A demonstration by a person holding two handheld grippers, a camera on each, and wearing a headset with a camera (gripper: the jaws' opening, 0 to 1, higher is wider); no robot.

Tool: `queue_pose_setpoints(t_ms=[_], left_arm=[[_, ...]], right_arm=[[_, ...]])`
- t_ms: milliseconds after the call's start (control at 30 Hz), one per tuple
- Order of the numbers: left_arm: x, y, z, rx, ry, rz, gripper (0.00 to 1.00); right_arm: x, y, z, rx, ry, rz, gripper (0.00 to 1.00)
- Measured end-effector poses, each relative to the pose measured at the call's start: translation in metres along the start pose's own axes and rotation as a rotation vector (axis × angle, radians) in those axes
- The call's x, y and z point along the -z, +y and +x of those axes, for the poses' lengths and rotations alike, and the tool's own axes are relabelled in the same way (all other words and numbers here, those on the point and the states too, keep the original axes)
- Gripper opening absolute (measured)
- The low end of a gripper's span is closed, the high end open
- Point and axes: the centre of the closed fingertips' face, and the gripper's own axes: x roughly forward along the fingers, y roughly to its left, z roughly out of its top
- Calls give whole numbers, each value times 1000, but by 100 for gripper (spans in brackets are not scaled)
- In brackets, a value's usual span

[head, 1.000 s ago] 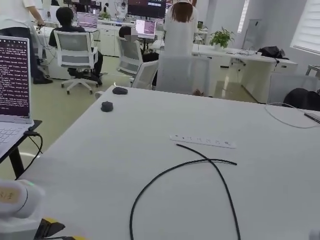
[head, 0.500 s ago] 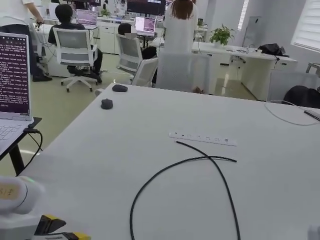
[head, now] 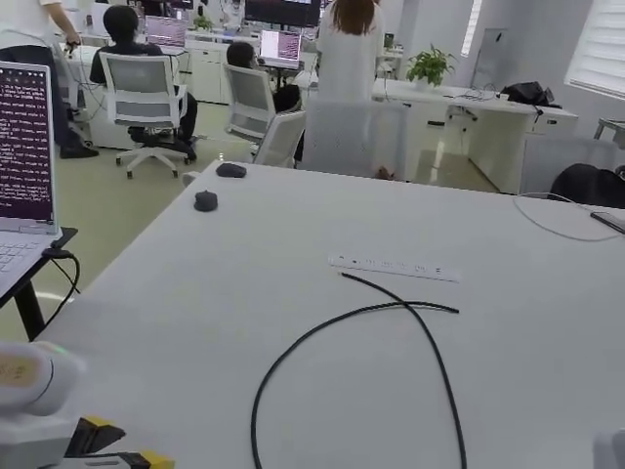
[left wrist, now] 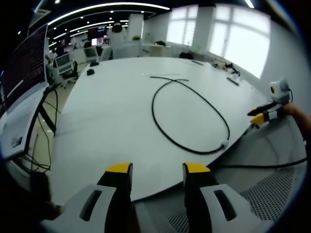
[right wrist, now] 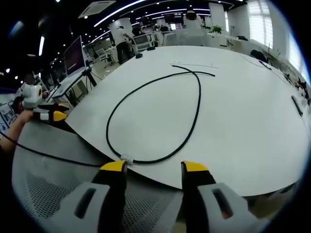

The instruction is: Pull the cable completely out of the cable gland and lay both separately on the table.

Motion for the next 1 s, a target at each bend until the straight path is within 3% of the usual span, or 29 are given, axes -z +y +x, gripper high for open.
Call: queue_pose_setpoints(t_ms=[233,333,433,533,667,700,833,933,1000], left_arm=[[-2,0,-2,-16,-7,10,41],[-2,0,-2,-17,-5,14,41],[-2,1,-2,-18,-5,13,41],[-2,0,-3,-12,-8,2,41],[-1,1,-3,-7,-6,1,41],[-1,1,-3,-7,-6,-2,41],[0,0,-2,-2,1,-2,41],[1,0,-2,4,7,-1,41],[3,-1,-2,8,14,-3,40]], right_arm=[[0,4,1,-23,6,-12,43],[6,10,3,-48,49,-42,44],[23,20,4,-102,165,-117,43],[26,25,6,-130,213,-232,46],[37,34,10,-230,335,-332,49],[39,37,11,-266,373,-389,48],[45,39,18,-317,483,-541,44],[43,34,34,-293,556,-668,42],[43,37,44,-311,587,-719,43]])
